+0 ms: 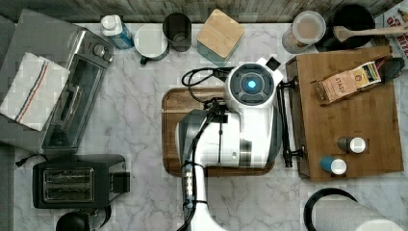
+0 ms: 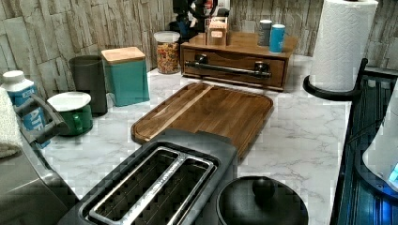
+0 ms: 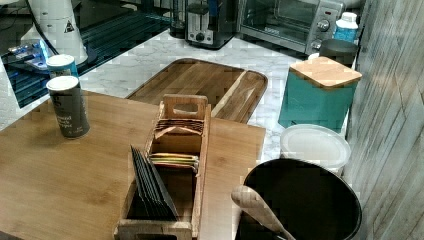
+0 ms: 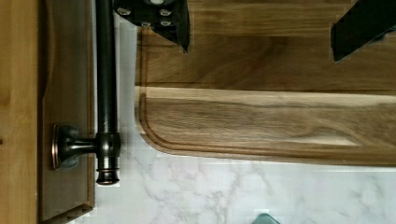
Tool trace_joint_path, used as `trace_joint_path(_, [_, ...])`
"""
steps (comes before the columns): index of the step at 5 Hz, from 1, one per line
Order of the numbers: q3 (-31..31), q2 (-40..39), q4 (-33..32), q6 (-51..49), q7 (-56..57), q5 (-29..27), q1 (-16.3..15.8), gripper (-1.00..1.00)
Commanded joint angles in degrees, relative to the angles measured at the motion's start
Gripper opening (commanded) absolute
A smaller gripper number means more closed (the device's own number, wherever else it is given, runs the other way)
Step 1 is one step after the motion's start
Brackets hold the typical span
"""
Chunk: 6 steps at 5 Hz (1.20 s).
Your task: Open the drawer.
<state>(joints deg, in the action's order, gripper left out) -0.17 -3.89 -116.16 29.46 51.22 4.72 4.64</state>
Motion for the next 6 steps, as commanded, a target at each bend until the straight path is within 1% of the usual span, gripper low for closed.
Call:
trace_joint_path(1, [-5.38,0.59,-4.61,11.06,7.30,2.01,6.88,1.00])
trace_joint_path(2, [-5.38,-0.07,-5.99,13.27,9.29,1.94,7.67,1.00])
trace_joint_path(3, [-5.63,-1.35,-8.21,17.65,11.70,-1.17,7.39,1.00])
trace_joint_path(4, [-4.42,-0.71,-9.72,17.91,11.61,-2.43,8.17,1.00])
trace_joint_path(6, [-3.68,0.11,-11.07,17.80,10.01,-1.20,7.91,1.00])
